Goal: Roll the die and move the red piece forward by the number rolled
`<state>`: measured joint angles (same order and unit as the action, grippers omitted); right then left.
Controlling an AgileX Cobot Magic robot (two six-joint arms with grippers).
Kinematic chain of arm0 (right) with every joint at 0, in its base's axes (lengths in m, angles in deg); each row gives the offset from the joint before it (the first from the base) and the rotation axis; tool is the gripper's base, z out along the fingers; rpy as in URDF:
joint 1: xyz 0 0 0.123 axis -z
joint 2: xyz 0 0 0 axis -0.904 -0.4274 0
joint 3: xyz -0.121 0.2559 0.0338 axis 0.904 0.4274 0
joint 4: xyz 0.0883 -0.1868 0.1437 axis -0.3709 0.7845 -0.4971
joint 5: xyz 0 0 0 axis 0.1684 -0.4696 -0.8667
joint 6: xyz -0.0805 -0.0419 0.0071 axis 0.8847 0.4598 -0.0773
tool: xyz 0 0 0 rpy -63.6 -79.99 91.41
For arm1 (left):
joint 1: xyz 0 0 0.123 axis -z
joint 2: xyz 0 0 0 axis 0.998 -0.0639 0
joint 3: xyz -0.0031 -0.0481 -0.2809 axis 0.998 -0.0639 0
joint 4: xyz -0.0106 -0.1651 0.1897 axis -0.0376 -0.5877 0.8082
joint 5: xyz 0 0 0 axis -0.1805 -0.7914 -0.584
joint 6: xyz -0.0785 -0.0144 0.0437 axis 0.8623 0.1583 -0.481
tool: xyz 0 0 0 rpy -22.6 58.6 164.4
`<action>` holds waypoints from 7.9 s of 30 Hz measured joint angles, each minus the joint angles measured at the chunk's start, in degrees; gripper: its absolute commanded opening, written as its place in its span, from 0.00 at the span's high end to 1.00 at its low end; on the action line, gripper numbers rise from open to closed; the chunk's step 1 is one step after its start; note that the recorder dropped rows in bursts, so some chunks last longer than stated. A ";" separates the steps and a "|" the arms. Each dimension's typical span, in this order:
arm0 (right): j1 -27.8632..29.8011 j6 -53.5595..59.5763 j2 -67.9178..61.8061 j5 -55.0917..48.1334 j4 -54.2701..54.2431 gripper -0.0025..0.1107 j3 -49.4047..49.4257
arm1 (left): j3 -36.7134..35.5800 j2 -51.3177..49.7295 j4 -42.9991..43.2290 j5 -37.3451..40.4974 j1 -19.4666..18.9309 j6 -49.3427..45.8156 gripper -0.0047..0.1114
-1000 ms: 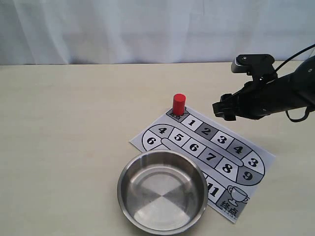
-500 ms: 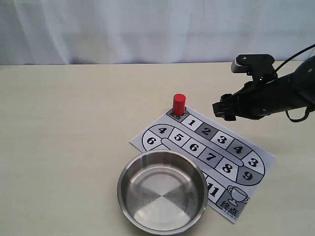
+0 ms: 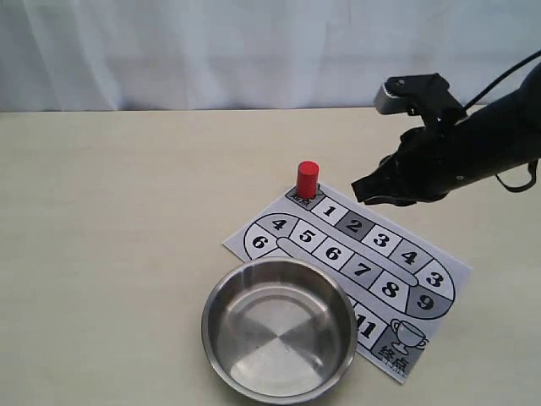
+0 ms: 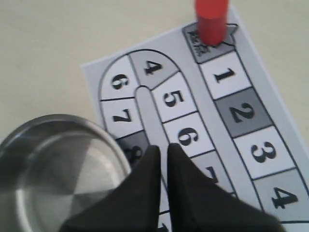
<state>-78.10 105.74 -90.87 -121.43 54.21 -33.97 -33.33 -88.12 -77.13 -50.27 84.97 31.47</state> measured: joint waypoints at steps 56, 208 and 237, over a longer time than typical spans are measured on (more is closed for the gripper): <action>-59.30 -4.16 -16.46 -6.04 15.73 0.94 -2.25 | 0.00 0.00 0.00 0.00 0.00 0.00 0.96; -5.29 -37.29 -33.06 23.85 33.57 0.94 -18.33 | 0.00 0.00 0.00 0.00 0.00 0.00 0.96; -1.55 -37.41 -24.48 20.54 33.01 0.94 -11.65 | 0.00 0.00 0.00 0.00 0.00 0.00 0.96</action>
<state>-79.65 68.32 -115.35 -100.89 87.22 -45.63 -33.33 -88.12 -77.13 -50.27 84.97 31.47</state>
